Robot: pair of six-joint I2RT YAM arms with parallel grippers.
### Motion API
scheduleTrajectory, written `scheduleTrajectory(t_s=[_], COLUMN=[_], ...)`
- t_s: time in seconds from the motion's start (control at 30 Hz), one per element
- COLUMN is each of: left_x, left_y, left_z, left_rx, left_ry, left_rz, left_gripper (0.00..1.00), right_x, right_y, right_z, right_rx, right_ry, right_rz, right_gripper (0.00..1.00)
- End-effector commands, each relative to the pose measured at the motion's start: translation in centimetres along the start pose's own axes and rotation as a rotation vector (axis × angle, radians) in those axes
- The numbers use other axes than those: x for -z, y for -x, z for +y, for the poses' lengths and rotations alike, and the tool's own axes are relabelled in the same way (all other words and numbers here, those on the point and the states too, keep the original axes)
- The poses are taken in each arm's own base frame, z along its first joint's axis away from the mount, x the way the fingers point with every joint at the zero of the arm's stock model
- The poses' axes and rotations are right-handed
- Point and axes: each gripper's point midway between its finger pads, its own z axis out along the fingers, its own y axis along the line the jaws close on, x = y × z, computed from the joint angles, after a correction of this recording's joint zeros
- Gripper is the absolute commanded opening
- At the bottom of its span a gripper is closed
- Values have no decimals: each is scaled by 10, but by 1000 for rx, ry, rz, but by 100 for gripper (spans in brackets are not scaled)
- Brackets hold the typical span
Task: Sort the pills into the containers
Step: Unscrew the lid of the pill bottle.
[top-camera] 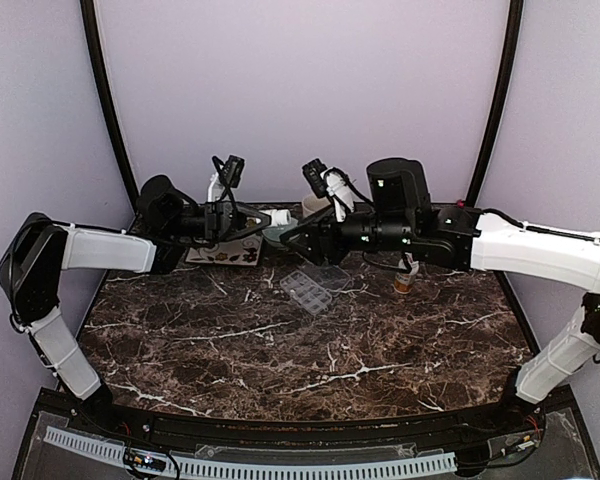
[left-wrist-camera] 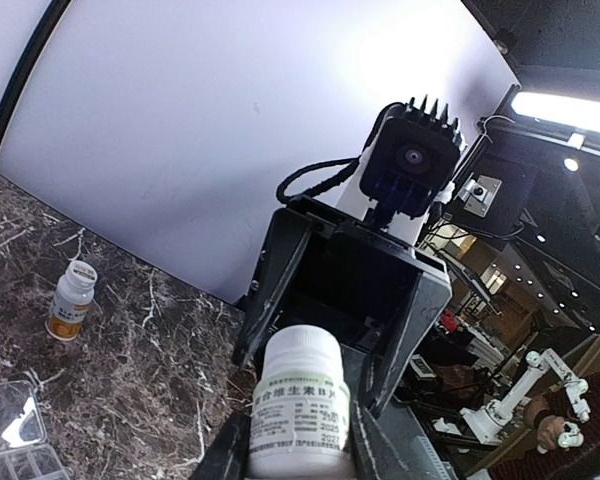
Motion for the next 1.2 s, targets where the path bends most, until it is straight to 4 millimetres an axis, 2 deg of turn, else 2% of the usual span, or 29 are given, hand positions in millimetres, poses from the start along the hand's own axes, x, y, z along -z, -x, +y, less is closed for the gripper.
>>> scheduleTrajectory(t_s=[0.0, 0.2, 0.3, 0.43, 0.67, 1.17], left_x=[3, 6, 6, 5, 3, 2], left_y=[12, 11, 10, 8, 9, 6], left_z=[-6, -4, -4, -3, -5, -1], left_rx=[-122, -160, -171, -193, -229, -230], left_ry=[58, 92, 99, 128, 154, 164], left_rz=[-41, -56, -51, -39, -33, -26], left_gripper=[0, 0, 0, 0, 0, 0], right_x=[17, 29, 26, 17, 2, -2], right_y=[16, 32, 38, 40, 33, 38], right_z=[6, -7, -16, -18, -18, -15], right_rx=[-182, -493, -589, -728, -790, -817], right_ry=[67, 134, 178, 248, 278, 327], right_rz=[-50, -94, -116, -91, -40, -41], right_gripper=[59, 59, 58, 56, 55, 53])
